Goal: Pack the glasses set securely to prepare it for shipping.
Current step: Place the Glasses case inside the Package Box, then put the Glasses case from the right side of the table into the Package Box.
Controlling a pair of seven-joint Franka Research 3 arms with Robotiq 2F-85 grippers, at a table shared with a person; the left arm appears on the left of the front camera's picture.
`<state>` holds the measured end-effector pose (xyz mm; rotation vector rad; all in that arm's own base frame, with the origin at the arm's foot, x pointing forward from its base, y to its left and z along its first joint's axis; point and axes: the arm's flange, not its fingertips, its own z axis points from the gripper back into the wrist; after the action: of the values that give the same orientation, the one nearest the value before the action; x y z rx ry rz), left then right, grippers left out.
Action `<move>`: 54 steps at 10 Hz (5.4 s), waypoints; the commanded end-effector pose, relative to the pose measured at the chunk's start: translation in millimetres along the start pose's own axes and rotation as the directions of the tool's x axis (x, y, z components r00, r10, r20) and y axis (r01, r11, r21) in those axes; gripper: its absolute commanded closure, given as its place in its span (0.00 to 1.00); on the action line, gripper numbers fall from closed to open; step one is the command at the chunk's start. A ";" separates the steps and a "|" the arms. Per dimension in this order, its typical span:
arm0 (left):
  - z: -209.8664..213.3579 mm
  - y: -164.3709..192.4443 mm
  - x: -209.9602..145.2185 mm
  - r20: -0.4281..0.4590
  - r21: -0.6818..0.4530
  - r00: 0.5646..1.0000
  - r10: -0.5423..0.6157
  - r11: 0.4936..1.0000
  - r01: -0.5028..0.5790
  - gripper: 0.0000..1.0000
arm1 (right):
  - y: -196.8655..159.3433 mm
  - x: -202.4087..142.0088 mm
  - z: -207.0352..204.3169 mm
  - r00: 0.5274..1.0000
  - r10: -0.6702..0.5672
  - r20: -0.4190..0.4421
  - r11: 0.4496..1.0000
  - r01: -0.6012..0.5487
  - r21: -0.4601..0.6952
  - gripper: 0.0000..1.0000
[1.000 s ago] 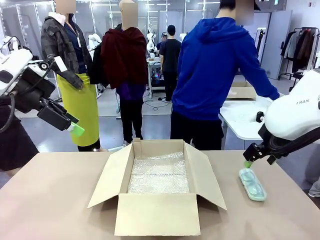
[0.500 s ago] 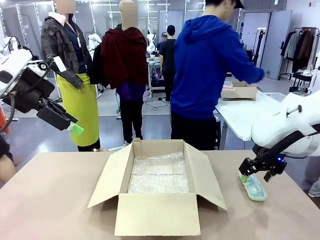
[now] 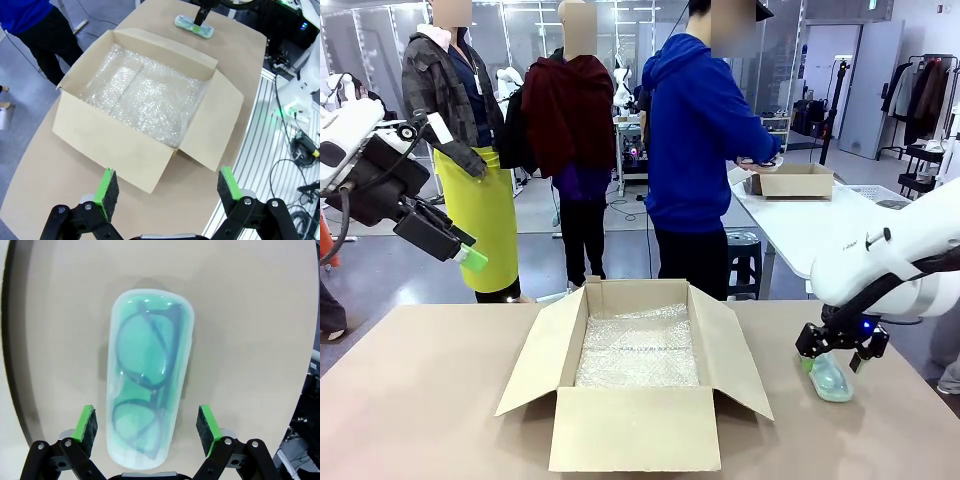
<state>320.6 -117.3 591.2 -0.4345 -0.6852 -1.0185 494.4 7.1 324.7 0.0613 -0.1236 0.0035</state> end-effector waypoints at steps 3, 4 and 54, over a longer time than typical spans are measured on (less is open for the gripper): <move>2.0 1.9 0.1 0.010 -0.021 1.000 -0.016 1.000 0.016 0.00 | 1.2 22.9 -19.6 0.999 -0.049 -0.007 0.998 0.049 -0.029 0.00; 2.0 1.9 0.1 0.010 -0.021 1.000 -0.016 1.000 0.016 0.00 | 0.3 24.3 -20.1 0.999 -0.051 0.003 0.998 0.051 -0.025 0.00; 2.0 1.9 0.1 0.010 -0.021 1.000 -0.016 1.000 0.016 0.00 | 358.6 150.5 -16.0 0.041 0.997 0.067 0.032 -0.990 0.136 0.00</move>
<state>321.7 -118.2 590.8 -0.4383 -0.6850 -1.0131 642.4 364.2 348.1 0.1133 -0.0872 1.5313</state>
